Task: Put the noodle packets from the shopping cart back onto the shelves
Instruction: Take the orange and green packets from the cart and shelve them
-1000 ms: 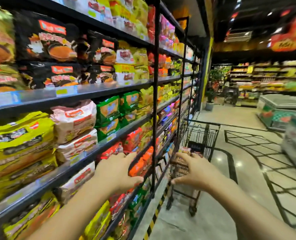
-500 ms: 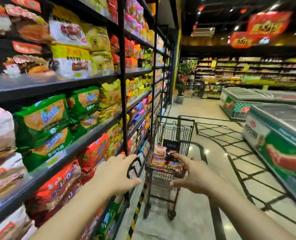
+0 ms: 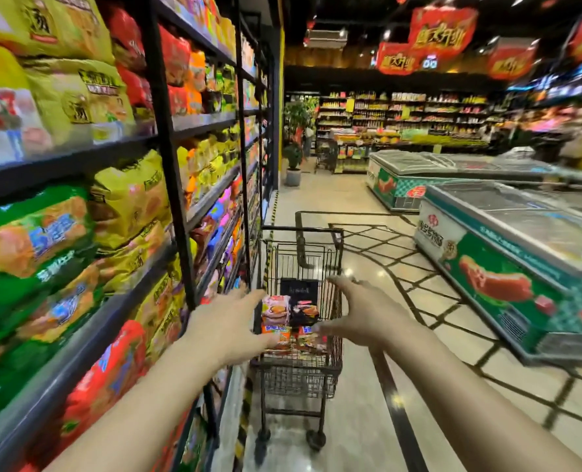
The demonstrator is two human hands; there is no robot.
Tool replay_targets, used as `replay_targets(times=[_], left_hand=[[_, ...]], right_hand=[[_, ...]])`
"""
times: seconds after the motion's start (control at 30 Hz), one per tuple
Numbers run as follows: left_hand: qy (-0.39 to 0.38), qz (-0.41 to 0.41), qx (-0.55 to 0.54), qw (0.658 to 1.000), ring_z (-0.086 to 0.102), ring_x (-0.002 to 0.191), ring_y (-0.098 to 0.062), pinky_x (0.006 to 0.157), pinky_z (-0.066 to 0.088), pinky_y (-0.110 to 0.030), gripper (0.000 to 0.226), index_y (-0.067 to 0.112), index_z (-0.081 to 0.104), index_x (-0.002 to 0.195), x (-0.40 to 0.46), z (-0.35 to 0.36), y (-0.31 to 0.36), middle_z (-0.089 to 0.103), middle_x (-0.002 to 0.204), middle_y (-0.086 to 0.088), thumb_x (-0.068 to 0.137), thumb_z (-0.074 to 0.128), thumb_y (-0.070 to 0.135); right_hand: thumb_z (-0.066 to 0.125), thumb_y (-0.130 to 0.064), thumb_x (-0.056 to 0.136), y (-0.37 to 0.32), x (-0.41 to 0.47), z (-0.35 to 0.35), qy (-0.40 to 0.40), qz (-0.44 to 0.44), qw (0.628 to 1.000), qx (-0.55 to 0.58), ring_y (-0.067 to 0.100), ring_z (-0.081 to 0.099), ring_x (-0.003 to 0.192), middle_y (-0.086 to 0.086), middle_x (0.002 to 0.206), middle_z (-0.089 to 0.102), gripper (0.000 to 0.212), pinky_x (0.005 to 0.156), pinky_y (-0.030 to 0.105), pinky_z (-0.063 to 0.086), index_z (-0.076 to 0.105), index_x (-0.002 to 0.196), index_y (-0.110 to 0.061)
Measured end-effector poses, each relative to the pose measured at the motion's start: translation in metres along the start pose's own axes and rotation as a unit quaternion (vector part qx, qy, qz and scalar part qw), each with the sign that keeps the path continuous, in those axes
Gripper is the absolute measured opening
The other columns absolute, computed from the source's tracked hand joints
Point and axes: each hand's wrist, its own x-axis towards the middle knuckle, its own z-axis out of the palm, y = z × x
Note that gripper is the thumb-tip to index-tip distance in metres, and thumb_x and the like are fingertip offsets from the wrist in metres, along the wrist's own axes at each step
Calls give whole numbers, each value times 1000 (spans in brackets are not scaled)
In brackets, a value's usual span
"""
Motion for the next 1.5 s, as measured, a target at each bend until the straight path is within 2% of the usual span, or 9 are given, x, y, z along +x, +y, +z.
replay_targets(times=[0.27, 0.47, 0.77, 0.93, 1.1, 1.23, 1.37, 1.5], left_hand=[[-44, 24, -8, 999, 28, 151, -24, 111, 39, -47, 93, 39, 17, 159, 129, 35, -5, 32, 161, 4, 83, 53, 79], [-73, 17, -13, 997, 42, 142, -25, 111, 42, -46, 93, 38, 22, 157, 250, 67, -1, 38, 157, 2, 80, 54, 78], [-125, -9, -36, 991, 39, 145, -23, 111, 40, -43, 91, 37, 20, 159, 416, 116, -1, 35, 159, 4, 84, 55, 75], [-167, -39, -98, 980, 39, 145, -22, 113, 41, -43, 97, 35, 19, 160, 478, 178, -20, 36, 160, 1, 81, 60, 73], [-210, -49, -113, 970, 42, 143, -25, 111, 42, -45, 103, 33, 22, 159, 541, 251, -41, 37, 159, -2, 71, 54, 77], [-258, -46, -105, 959, 40, 143, -27, 109, 44, -46, 92, 29, 22, 159, 587, 315, -53, 36, 158, -4, 83, 56, 70], [-281, -54, -119, 951, 44, 140, -27, 109, 44, -46, 91, 25, 31, 154, 626, 379, -62, 43, 155, -6, 80, 56, 70], [-285, -93, -157, 941, 48, 137, -29, 107, 46, -44, 83, 27, 29, 156, 655, 445, -74, 46, 152, -6, 88, 65, 57]], right_hand=[[78, -68, 72, 36, 124, 18, -22, 36, 999, 1, 24, 52, 130, 0, 147, 48, 104, 100, 43, 51, 22, 156, -45], [76, -73, 71, 74, 253, 19, -29, 39, 999, 10, 27, 45, 140, 4, 158, 39, 107, 106, 46, 48, 18, 157, -46], [75, -69, 76, 129, 423, 32, -72, 39, 996, 20, 29, 41, 144, 3, 160, 40, 102, 107, 47, 46, 22, 158, -41], [74, -65, 81, 149, 494, 76, -120, 57, 991, 33, 30, 44, 140, 5, 156, 41, 94, 103, 44, 46, 25, 157, -40], [74, -67, 79, 169, 560, 139, -165, 94, 981, 38, 31, 45, 140, 7, 160, 37, 98, 105, 44, 46, 22, 158, -40], [75, -64, 80, 187, 609, 197, -189, 133, 972, 43, 32, 45, 141, 9, 158, 40, 96, 107, 47, 44, 26, 158, -36], [75, -63, 81, 211, 647, 264, -217, 180, 957, 67, 31, 49, 137, 11, 153, 47, 95, 107, 47, 47, 29, 158, -31], [72, -73, 77, 236, 672, 340, -235, 233, 938, 102, 31, 55, 130, 11, 145, 54, 94, 102, 47, 50, 38, 153, -30]])
